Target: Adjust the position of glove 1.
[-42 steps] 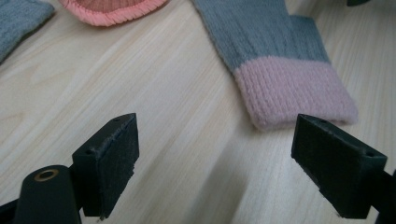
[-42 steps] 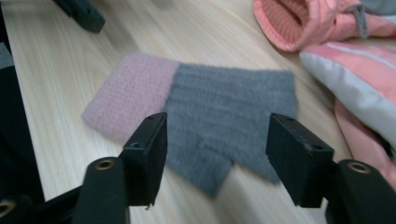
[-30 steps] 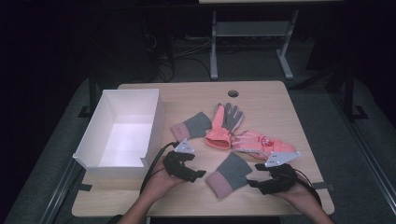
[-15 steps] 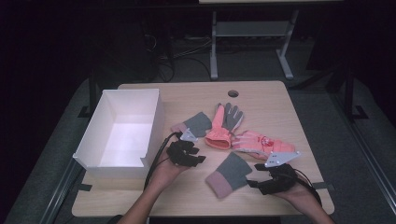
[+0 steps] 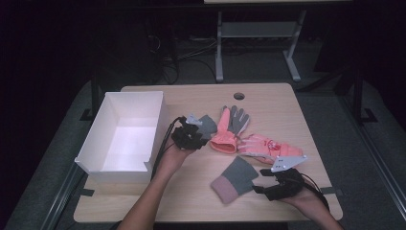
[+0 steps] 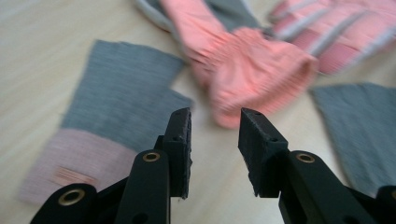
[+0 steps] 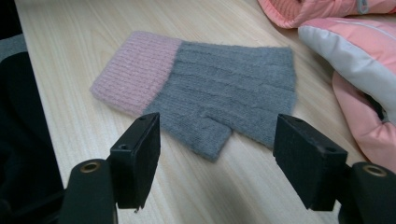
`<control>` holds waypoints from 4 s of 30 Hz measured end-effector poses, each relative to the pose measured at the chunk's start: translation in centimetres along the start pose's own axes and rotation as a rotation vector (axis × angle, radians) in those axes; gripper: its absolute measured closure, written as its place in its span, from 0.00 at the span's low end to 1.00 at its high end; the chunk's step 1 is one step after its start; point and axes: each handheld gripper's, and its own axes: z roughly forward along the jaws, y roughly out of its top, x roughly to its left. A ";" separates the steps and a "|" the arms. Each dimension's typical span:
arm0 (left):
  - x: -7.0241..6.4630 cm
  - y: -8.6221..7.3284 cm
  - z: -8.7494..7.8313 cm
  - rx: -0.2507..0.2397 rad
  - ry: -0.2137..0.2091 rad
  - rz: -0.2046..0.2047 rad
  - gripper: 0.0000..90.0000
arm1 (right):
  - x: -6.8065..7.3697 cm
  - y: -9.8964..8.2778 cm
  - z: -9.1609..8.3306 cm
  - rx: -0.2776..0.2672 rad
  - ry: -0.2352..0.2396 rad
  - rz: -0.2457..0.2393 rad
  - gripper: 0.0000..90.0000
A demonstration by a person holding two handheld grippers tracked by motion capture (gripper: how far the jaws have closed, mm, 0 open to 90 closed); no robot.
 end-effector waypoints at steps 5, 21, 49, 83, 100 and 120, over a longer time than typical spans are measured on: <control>1.7 1.1 1.6 0.002 0.012 -0.037 0.72 | 0.0 0.0 0.1 0.001 0.007 -0.006 0.35; 5.1 1.3 4.9 0.098 0.098 -0.053 0.69 | 0.1 0.0 0.1 0.002 0.029 -0.014 0.36; 4.6 2.2 3.4 0.066 0.079 -0.185 0.96 | 0.1 0.0 0.0 -0.001 0.041 -0.003 0.38; -2.4 1.2 -4.1 -0.005 -0.149 -0.050 0.96 | 0.8 0.0 2.5 0.080 0.143 -0.068 1.00; -4.0 -0.2 -3.6 0.035 -0.200 -0.007 0.96 | 3.4 2.7 6.6 0.126 0.185 -0.117 1.00; -6.5 -0.6 -2.2 0.109 -0.241 0.048 0.96 | -0.7 1.8 1.2 -0.061 0.065 -0.007 0.80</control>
